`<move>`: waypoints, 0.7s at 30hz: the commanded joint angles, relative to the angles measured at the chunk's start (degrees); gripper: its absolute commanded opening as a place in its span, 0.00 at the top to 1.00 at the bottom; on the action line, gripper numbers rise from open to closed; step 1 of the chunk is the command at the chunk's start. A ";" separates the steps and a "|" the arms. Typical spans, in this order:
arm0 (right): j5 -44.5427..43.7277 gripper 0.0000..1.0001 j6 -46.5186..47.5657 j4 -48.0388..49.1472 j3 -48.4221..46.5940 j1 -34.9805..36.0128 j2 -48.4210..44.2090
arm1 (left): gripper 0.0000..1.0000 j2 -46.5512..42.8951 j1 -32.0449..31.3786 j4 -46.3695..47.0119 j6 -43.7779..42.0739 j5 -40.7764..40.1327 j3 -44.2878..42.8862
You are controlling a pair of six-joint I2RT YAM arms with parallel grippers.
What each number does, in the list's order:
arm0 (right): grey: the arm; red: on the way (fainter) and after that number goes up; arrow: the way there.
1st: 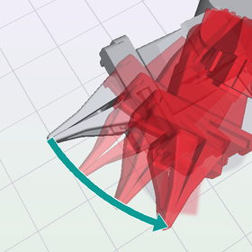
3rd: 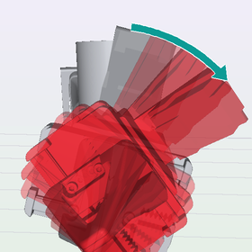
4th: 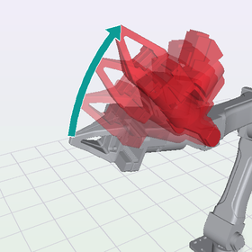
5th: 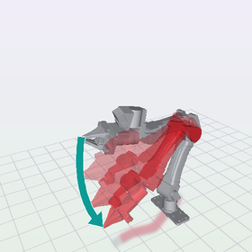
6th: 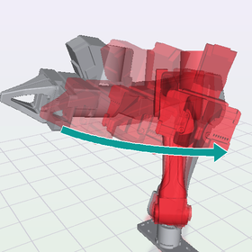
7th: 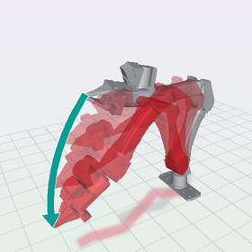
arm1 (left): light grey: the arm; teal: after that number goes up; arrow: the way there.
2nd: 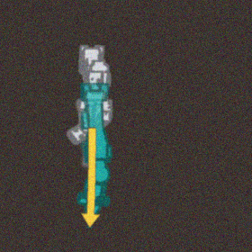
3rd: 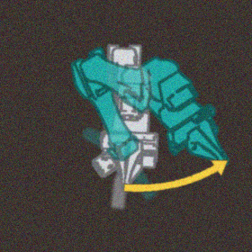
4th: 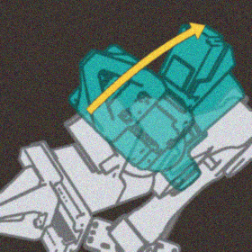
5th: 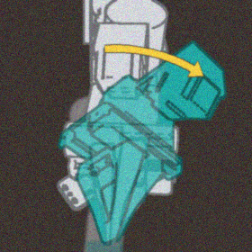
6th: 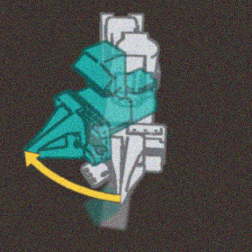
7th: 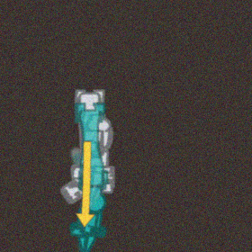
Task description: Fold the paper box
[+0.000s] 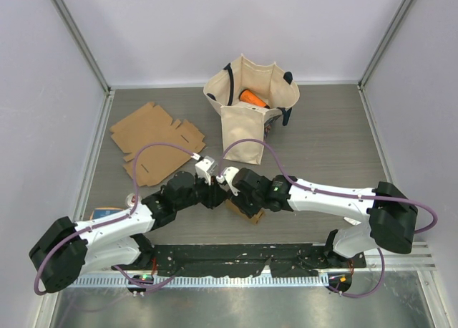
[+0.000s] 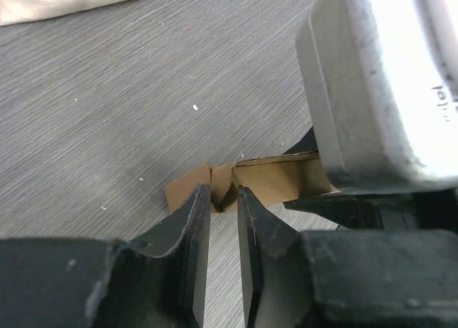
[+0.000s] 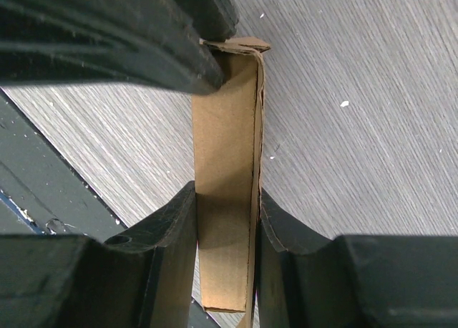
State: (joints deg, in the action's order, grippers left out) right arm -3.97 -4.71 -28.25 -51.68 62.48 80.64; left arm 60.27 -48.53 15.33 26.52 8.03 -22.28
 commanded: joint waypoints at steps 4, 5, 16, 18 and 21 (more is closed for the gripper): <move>-1.04 0.71 -0.04 3.64 -1.49 0.72 -0.84 | 0.65 0.46 -0.42 1.02 -0.68 -1.44 -1.53; -1.13 0.71 -0.04 3.73 -1.41 0.72 -0.84 | 0.64 0.37 -0.42 1.02 -0.77 -1.96 -1.62; -0.52 0.71 0.23 3.20 -1.41 0.72 -0.48 | 0.54 -2.70 -0.33 1.19 -1.74 -4.17 -2.59; -0.16 0.71 0.31 3.29 -1.41 0.80 -0.40 | 0.58 -2.70 -0.33 2.59 -1.74 -3.03 -2.33; 0.45 0.71 0.40 3.20 -1.49 0.80 -0.13 | 0.59 -2.00 -0.33 4.96 -1.30 -1.36 -1.98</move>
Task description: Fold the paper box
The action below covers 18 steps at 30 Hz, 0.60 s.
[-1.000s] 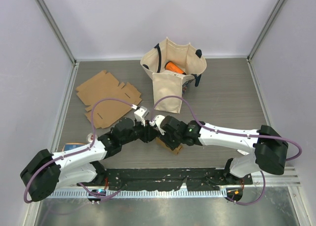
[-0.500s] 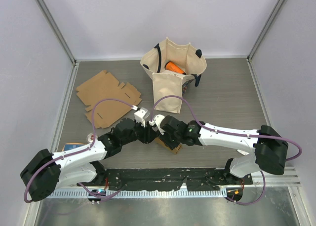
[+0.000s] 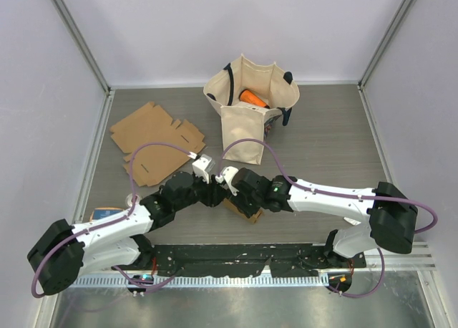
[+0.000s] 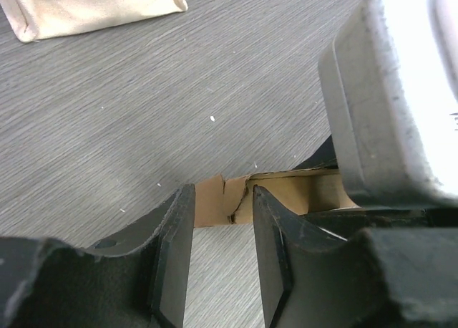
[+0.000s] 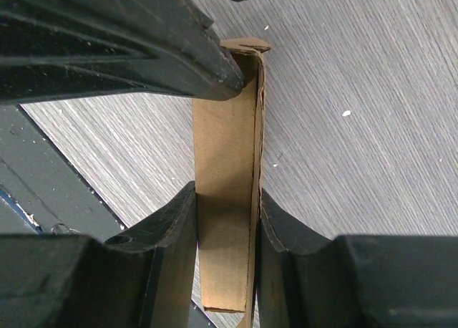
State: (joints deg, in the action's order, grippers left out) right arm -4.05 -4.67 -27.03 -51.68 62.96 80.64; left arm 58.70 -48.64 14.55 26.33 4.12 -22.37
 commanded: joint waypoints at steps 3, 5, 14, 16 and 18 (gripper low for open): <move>0.63 0.71 0.36 1.71 -1.58 0.24 -0.13 | 0.57 -0.08 -0.22 7.51 -0.75 3.52 -2.15; 0.71 0.71 0.36 1.71 -1.58 0.32 -0.31 | 0.62 0.80 -0.23 6.56 -0.84 4.14 -2.67; 1.24 0.71 0.36 1.54 -1.67 0.32 -0.22 | 0.78 2.82 -0.31 6.55 -1.89 4.23 -4.08; 1.24 0.71 0.36 1.54 -1.58 0.41 -0.13 | 0.83 3.00 -0.31 6.46 -2.51 4.32 -4.44; 0.98 0.71 0.36 1.54 -1.76 0.41 -0.05 | 0.89 3.53 -0.23 4.97 -3.12 4.49 -5.13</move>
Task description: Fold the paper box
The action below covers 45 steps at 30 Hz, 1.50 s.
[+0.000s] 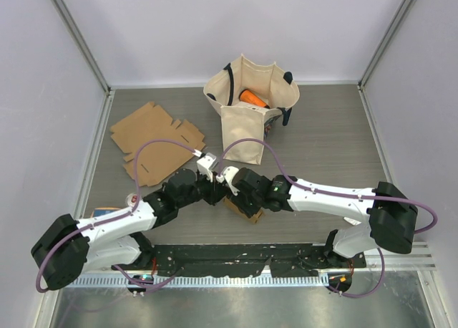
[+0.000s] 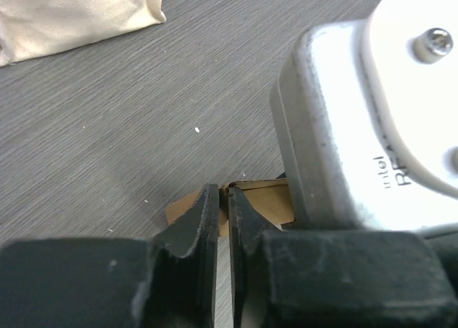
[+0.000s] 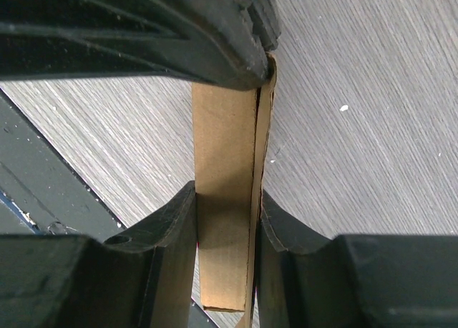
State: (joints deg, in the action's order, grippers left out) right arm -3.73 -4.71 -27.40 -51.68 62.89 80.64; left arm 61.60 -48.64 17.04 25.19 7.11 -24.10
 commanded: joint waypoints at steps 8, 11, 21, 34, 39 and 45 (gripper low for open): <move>-2.42 0.72 -0.39 2.35 -2.37 0.48 1.27 | 1.00 -0.52 -0.31 1.60 -1.90 1.68 -1.49; -3.13 0.72 -0.56 3.23 -2.11 0.48 1.10 | 1.00 -1.31 -0.40 1.07 -2.51 1.50 -0.52; -5.68 0.71 0.84 6.30 -0.79 0.48 0.75 | 1.00 -3.07 -2.51 2.47 -4.36 -4.91 4.41; -8.58 0.55 0.93 9.47 1.85 0.39 -0.13 | 1.00 -4.03 -4.53 7.57 -3.31 -10.10 9.68; -8.76 0.39 -3.01 6.84 0.88 0.39 -1.62 | 1.00 -4.39 -4.97 7.31 -3.39 -10.89 9.42; -9.19 0.28 -11.80 -0.89 -1.58 0.39 -7.23 | 1.00 -3.95 -5.58 6.25 -3.57 -11.68 8.28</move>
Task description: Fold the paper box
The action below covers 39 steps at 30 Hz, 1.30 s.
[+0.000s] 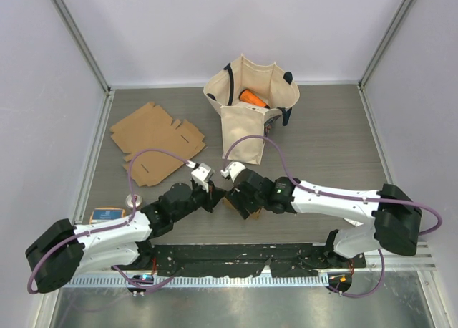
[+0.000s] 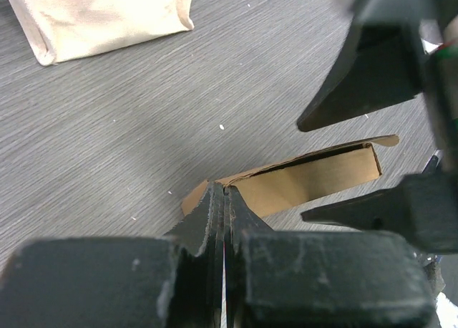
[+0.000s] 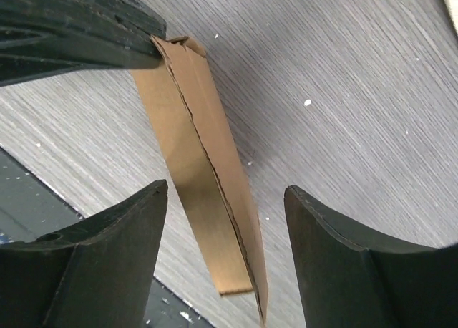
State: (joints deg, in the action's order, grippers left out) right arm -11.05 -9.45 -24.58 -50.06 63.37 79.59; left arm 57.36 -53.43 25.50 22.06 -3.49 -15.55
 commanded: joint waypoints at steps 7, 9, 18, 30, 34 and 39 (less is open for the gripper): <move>-3.10 0.33 -26.20 -18.21 -2.68 -0.09 -15.58 | 1.00 -0.50 -1.41 -4.05 -0.09 -2.14 -1.15; -2.40 0.42 -27.46 -19.19 -1.89 -0.09 -17.44 | 1.00 -1.29 -1.59 -5.10 -0.27 -2.40 -1.50; -3.81 0.68 -24.91 -16.91 0.05 -0.09 -16.23 | 1.00 -1.73 -1.85 -5.99 -0.36 -2.75 -1.76; -2.40 0.83 -26.14 -15.59 1.99 -0.09 -15.87 | 1.00 -1.20 -2.38 -5.90 -0.36 -2.93 -2.38; -1.96 0.91 -26.84 -15.50 1.46 -0.09 -15.26 | 1.00 -1.29 -2.64 -5.98 -0.27 -3.02 -2.29; -1.26 0.99 -29.92 -15.68 0.06 -0.09 -14.91 | 1.00 -1.38 -3.08 -6.25 -0.18 -3.46 -2.55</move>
State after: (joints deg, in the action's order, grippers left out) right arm -12.32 -35.55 -41.36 -47.79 63.31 65.19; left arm 55.77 -55.79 21.32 22.06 -6.17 -16.60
